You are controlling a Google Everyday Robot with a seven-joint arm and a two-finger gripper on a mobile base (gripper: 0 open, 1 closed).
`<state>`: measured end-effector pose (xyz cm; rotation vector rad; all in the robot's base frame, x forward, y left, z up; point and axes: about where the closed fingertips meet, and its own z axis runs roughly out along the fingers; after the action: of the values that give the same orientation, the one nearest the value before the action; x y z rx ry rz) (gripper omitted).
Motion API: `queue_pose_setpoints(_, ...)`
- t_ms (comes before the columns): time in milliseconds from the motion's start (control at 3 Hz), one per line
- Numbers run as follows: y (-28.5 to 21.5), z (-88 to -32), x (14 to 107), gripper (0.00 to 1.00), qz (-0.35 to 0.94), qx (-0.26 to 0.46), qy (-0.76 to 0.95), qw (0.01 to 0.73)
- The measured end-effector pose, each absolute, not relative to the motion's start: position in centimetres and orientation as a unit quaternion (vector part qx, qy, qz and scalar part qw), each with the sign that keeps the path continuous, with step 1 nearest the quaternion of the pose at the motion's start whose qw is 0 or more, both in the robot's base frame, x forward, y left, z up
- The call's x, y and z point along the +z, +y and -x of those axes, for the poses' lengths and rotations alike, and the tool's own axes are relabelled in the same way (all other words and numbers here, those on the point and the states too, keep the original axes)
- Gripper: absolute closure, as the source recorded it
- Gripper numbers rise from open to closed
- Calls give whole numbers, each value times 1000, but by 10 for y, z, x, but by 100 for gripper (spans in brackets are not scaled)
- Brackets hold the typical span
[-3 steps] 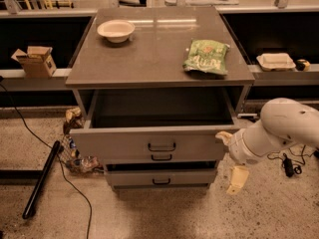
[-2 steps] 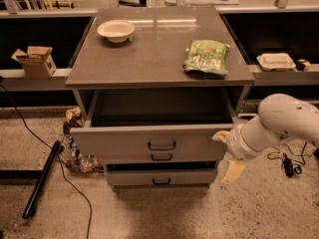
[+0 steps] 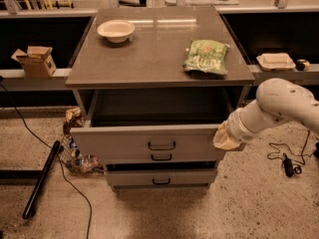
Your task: Close top drawer
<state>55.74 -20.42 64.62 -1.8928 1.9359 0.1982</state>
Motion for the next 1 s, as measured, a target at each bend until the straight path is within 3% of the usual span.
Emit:
queue_pose_setpoints(333,-205,-565,647,59,681,68,697,214)
queue_pose_setpoints(1000,-210,-594,646,12,677,67,699,223)
